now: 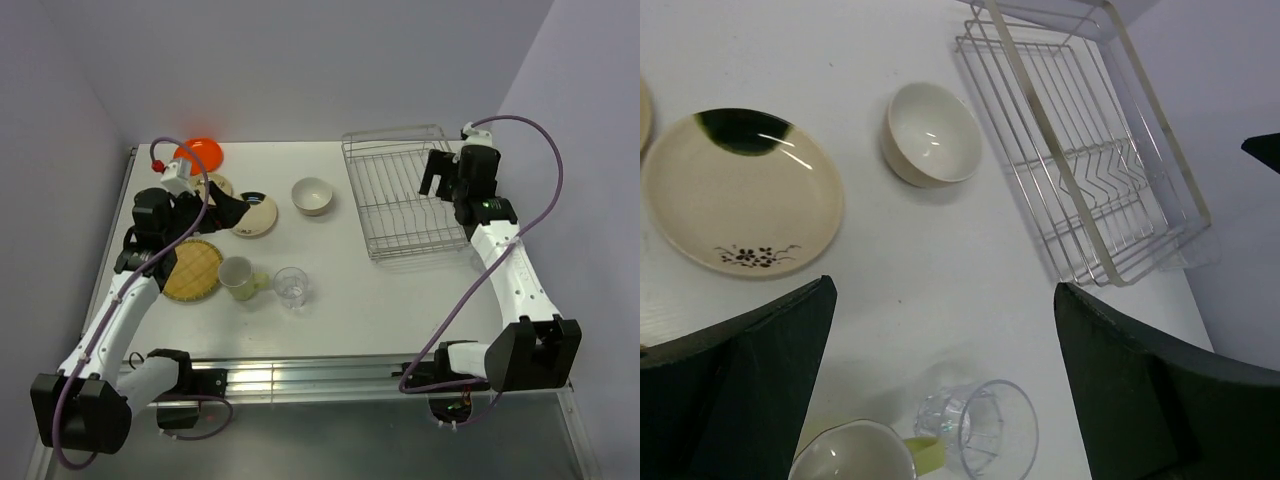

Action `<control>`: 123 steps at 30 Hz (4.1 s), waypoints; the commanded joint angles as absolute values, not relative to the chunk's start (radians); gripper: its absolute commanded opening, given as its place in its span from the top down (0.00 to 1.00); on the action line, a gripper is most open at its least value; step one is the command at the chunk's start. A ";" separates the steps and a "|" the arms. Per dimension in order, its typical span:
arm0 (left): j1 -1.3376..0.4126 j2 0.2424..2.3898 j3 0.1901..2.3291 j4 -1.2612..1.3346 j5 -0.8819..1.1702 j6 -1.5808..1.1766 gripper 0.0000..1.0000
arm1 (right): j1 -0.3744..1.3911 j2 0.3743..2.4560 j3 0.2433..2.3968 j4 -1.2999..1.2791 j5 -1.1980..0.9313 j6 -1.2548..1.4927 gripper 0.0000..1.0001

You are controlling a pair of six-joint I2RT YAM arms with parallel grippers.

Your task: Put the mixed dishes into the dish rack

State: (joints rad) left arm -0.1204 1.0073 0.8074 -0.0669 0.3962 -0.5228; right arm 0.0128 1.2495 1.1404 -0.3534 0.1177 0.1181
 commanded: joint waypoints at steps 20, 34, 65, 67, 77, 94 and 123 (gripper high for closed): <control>-0.247 0.976 0.841 -0.104 0.368 -0.583 0.03 | 0.466 1.685 1.556 -0.661 -0.572 -0.827 0.00; -0.255 0.880 0.764 -0.141 0.287 -0.672 0.04 | 0.499 2.224 2.154 -0.583 -0.074 -0.030 0.31; -0.276 0.989 0.808 -0.115 0.311 -0.660 0.05 | 0.440 2.467 2.240 -0.637 -0.110 -0.112 0.70; -0.278 0.991 0.813 -0.117 0.317 -0.657 0.05 | 0.439 2.467 2.237 -0.637 -0.144 -0.103 0.78; -0.319 1.038 0.888 -0.150 0.344 -0.534 0.05 | 0.439 2.335 2.209 -0.584 -0.276 -0.061 1.00; -0.612 0.977 0.887 -0.129 0.201 0.264 0.03 | 0.423 1.979 1.965 -0.635 -0.701 0.072 1.00; -0.650 0.816 0.804 -0.094 0.230 0.293 0.01 | 0.422 1.726 1.738 -0.660 -0.712 -0.110 1.00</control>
State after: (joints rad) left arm -0.6460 0.8116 0.7727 -0.0830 0.2119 0.2687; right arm 0.4274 1.7924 1.7329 -0.7143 -0.6571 -0.1215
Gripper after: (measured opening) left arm 0.992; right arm 0.133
